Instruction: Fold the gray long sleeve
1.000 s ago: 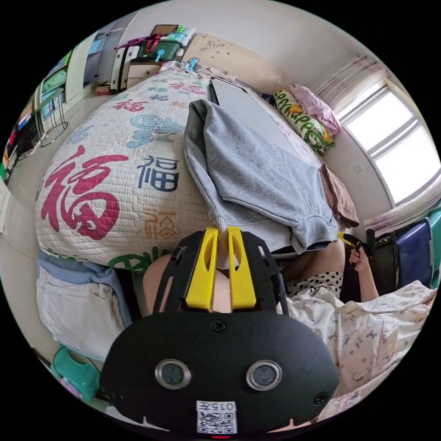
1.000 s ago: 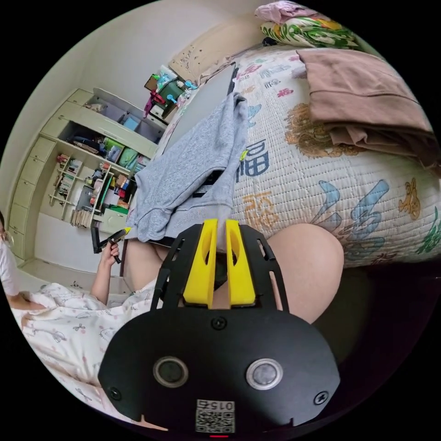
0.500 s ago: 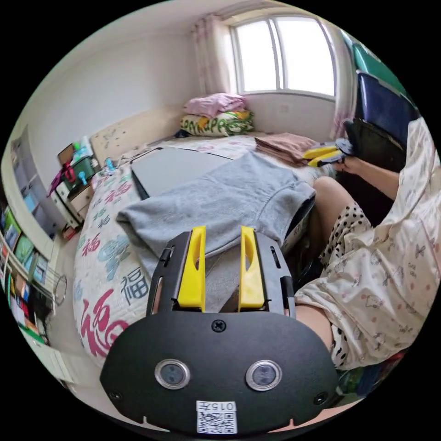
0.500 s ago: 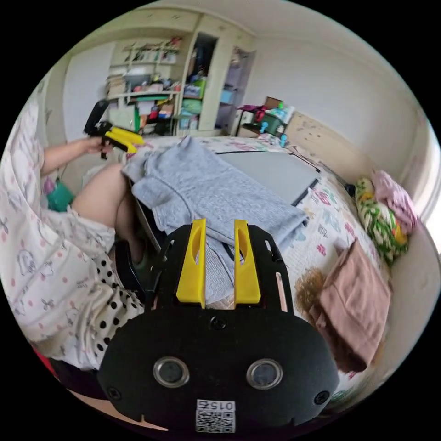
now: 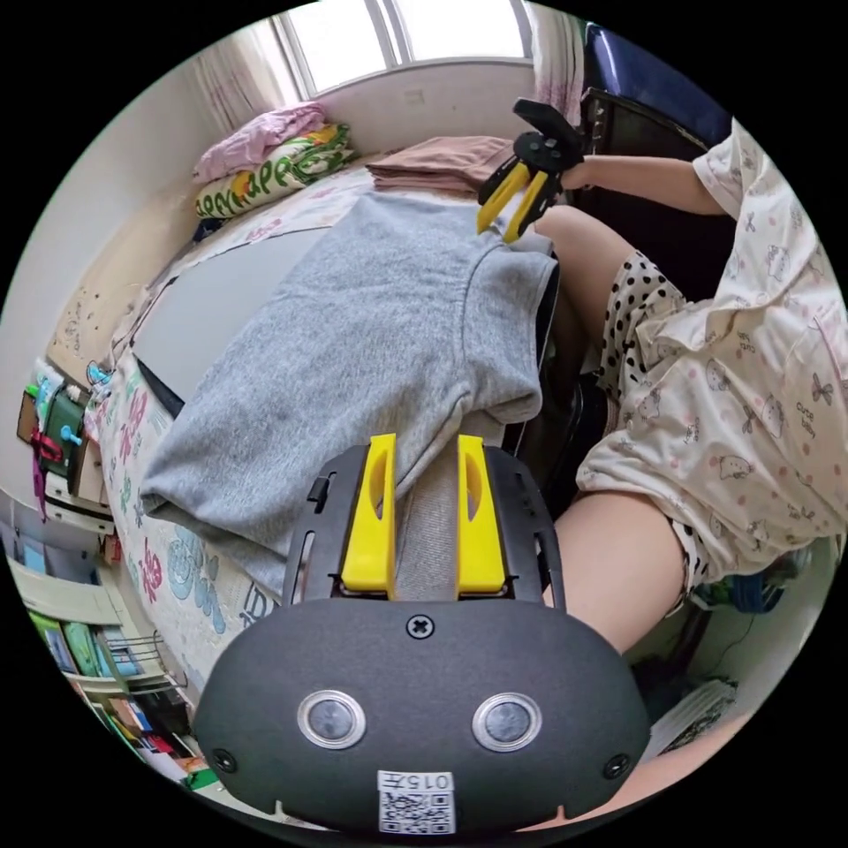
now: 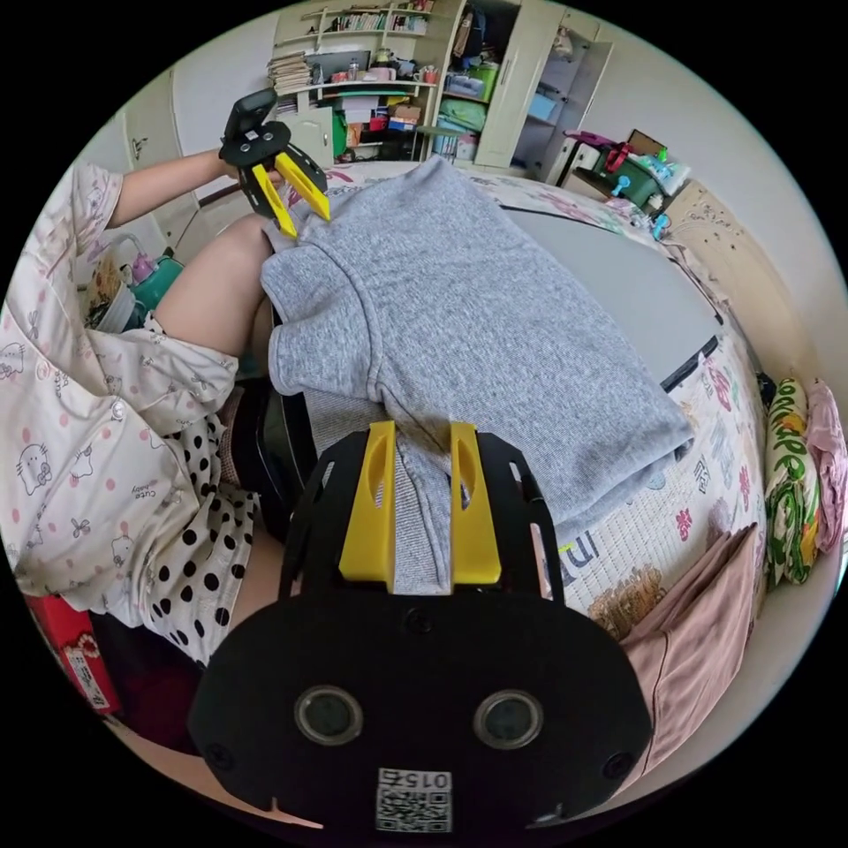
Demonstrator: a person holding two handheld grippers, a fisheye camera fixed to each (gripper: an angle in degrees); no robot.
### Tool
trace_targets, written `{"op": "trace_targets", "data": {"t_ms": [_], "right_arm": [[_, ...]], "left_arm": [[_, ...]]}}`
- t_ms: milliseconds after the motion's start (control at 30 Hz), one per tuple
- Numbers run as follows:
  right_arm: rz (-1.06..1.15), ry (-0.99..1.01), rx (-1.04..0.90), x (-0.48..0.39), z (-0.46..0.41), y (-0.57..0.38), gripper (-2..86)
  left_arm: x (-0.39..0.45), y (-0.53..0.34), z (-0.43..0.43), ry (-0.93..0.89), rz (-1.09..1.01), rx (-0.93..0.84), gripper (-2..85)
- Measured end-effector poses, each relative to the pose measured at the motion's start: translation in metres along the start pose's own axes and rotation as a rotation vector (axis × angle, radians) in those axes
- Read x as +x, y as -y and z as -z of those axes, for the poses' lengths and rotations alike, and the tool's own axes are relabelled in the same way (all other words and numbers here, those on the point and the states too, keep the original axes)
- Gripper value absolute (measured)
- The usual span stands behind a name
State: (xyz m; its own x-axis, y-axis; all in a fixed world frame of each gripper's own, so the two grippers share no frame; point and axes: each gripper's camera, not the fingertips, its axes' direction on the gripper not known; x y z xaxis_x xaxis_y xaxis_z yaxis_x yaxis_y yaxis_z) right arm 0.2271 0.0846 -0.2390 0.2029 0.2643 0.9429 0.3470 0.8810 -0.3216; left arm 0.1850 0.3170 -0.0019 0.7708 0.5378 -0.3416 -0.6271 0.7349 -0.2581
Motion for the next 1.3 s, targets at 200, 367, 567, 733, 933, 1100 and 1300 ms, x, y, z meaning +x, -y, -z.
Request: {"op": "trace_targets", "data": {"t_ms": [200,367,567,733,933,1100,1300], "right_arm": [[-0.058,0.018,-0.034,0.017,-0.008,0.025,1.6],[-0.150,0.104,0.032,0.070,0.024,0.052,0.5],[-0.375,-0.064,0.257,0.225,0.093,0.141,0.1],[-0.616,-0.288,0.314,0.389,0.082,0.255,0.2],[-0.580,0.068,0.443,0.393,0.050,0.235,3.2],[-0.605,0.249,0.401,0.310,0.014,0.138,6.7],[-0.789,0.320,0.288,0.226,-0.013,0.050,9.8]], "left_arm": [[-0.021,-0.003,-0.005,-0.126,0.081,-0.025,3.4],[-0.071,0.001,0.033,-0.128,0.178,0.090,1.1],[-0.218,0.048,0.089,0.096,0.398,0.342,0.7],[-0.358,0.094,0.067,0.270,0.733,0.480,1.2],[-0.310,0.074,0.035,0.127,0.719,0.559,2.5],[-0.192,0.027,-0.013,-0.130,0.569,0.470,4.5],[-0.044,0.004,-0.045,-0.240,0.496,0.370,7.2]]}}
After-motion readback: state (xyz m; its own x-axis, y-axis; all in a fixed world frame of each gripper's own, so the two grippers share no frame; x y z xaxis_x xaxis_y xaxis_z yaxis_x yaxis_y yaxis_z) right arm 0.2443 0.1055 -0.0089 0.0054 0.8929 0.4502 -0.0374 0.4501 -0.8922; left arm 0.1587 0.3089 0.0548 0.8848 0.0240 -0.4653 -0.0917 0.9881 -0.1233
